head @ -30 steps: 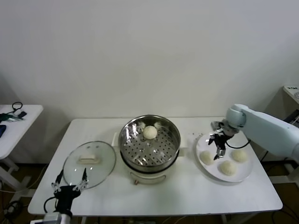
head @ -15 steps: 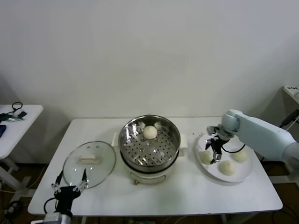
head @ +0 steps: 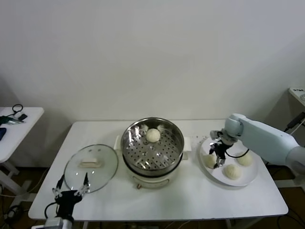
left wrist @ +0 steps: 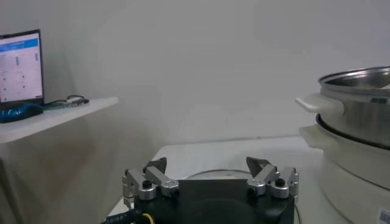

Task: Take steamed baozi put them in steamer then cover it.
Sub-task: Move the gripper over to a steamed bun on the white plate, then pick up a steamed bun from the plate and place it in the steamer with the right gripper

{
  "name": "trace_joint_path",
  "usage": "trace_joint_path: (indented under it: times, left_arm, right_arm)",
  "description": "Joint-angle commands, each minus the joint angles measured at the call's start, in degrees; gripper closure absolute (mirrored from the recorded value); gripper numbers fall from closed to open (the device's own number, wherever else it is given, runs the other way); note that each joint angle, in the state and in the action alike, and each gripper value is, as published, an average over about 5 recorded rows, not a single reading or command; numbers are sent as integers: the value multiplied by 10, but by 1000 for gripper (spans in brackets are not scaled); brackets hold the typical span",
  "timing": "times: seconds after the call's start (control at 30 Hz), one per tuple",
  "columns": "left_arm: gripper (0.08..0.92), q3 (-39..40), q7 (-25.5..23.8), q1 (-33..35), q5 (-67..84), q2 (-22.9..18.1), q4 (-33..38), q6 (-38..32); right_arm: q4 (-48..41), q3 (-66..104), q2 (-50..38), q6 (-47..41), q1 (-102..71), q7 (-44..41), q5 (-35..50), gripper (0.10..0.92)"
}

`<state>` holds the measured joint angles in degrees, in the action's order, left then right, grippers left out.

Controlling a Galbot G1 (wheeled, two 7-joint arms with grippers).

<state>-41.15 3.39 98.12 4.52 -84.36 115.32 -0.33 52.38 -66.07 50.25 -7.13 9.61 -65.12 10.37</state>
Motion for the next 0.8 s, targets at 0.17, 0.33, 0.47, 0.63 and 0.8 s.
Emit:
trace_joint_path:
  times: [0.17, 0.33, 0.47, 0.63, 0.8]
  left_arm:
    - [177, 0, 1, 2, 0, 0, 1, -1]
    - [177, 2, 0, 0, 0, 0, 5, 1]
    - [177, 6, 0, -2, -3, 0, 8, 2]
    - [177, 13, 0, 1, -12, 2, 16, 3]
    - [177, 22, 0, 0, -22, 4, 23, 6]
  right_arm:
    - [3, -7, -7, 6, 20, -4, 16, 345]
    - [17, -13, -22, 7, 57, -5, 38, 347]
    - [36, -41, -32, 6, 125, -10, 82, 347]
    - [53, -110, -18, -13, 231, -9, 179, 347]
    - [64, -155, 18, -32, 319, -1, 257, 347]
